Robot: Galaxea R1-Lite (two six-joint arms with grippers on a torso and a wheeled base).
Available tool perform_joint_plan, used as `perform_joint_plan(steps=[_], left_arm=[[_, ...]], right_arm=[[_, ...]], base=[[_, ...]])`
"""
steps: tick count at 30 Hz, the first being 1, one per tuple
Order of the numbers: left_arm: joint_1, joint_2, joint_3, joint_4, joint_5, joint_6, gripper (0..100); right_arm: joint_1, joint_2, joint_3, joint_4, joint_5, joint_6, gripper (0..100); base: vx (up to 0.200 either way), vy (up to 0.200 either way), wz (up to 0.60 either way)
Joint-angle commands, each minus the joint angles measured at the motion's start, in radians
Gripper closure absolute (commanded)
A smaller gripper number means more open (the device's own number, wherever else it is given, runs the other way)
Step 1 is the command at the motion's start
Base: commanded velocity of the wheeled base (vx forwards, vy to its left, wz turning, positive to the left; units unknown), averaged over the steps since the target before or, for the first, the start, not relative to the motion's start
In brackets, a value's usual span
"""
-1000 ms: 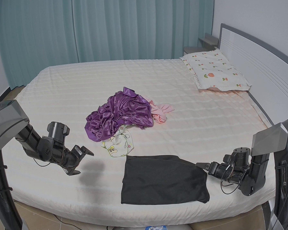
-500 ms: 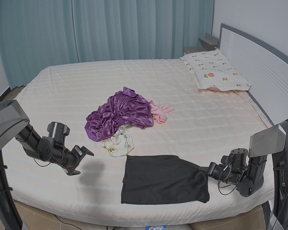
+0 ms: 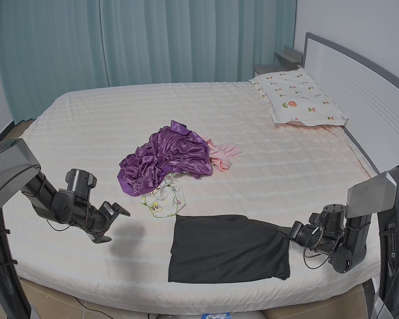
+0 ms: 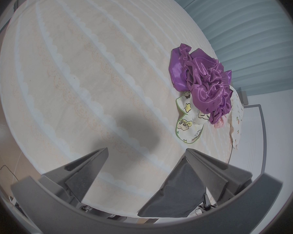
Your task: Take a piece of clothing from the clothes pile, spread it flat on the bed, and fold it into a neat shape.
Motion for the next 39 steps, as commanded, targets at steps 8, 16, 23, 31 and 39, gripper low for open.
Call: perform_joint_plan(steps=[8, 16, 23, 31, 39], left_arm=[[-0.001, 0.001, 0.000, -0.001, 0.000, 0.000, 0], [-0.009, 0.001, 0.000, -0.001, 0.002, 0.000, 0], [-0.016, 0.011, 0.000, -0.001, 0.032, 0.000, 0], [-0.018, 0.012, 0.000, -0.002, 0.034, 0.001, 0], [-0.018, 0.012, -0.001, -0.002, 0.034, 0.001, 0]], right_arm=[[-0.014, -0.007, 0.000, -0.018, -0.001, -0.006, 0], [-0.036, -0.100, 0.146, -0.018, 0.010, -0.082, 0], [0.015, -0.102, 0.286, -0.018, 0.036, -0.106, 0], [0.045, -0.094, 0.298, -0.018, 0.036, -0.106, 0], [0.047, -0.059, 0.211, -0.018, 0.028, -0.100, 0]], base=[[0.000, 0.000, 0.00], [0.000, 0.000, 0.00], [-0.200, 0.000, 0.00], [-0.050, 0.000, 0.00], [0.000, 0.000, 0.00]])
